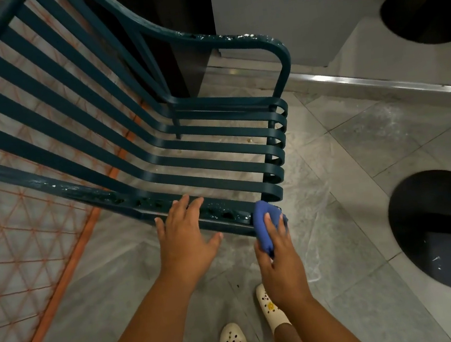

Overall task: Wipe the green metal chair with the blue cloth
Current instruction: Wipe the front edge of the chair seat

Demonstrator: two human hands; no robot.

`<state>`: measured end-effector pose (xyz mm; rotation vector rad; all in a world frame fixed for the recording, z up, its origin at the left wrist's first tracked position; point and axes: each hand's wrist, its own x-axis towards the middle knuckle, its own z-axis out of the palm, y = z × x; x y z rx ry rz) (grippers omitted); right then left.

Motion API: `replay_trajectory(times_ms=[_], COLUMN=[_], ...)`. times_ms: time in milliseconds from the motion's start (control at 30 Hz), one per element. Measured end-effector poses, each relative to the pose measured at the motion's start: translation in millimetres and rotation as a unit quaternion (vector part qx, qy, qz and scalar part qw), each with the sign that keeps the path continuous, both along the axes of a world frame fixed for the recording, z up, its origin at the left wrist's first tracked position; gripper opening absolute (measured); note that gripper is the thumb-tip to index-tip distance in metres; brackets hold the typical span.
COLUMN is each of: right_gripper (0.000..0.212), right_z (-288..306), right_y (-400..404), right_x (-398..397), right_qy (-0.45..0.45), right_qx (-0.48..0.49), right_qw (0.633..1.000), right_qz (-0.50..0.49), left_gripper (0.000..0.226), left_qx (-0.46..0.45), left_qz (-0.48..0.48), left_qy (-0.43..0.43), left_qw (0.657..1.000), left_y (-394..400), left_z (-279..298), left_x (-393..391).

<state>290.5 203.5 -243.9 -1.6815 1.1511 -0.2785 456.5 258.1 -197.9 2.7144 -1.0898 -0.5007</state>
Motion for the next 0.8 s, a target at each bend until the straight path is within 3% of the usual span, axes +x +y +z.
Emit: replay_trajectory(times_ms=[133, 333, 533, 700, 800], right_gripper=[0.059, 0.070, 0.062, 0.067, 0.074], right_z=[3.0, 3.8, 7.0, 6.4, -0.5], right_y=[-15.3, -6.5, -16.7, -9.3, -12.3], right_x=[8.3, 8.2, 13.7, 23.4, 10.7], right_qy=[0.021, 0.037, 0.056, 0.073, 0.095], right_qx=[0.042, -0.093, -0.017, -0.167, -0.206], right_qw=[0.997, 0.991, 0.998, 0.969, 0.960], right_qz=[-0.059, 0.093, 0.029, 0.166, 0.168], left_gripper=[0.091, 0.100, 0.101, 0.100, 0.101], left_qx=[-0.026, -0.021, -0.022, -0.019, -0.022], left_qz=[0.026, 0.087, 0.114, 0.128, 0.135], left_qy=[0.003, 0.000, 0.000, 0.005, 0.009], left_qw=[0.999, 0.996, 0.993, 0.992, 0.990], left_y=[5.0, 12.9, 16.9, 14.9, 14.9], left_z=[0.3, -2.5, -4.8, -6.8, -8.1], left_x=[-0.9, -0.7, 2.2, -3.0, -2.3])
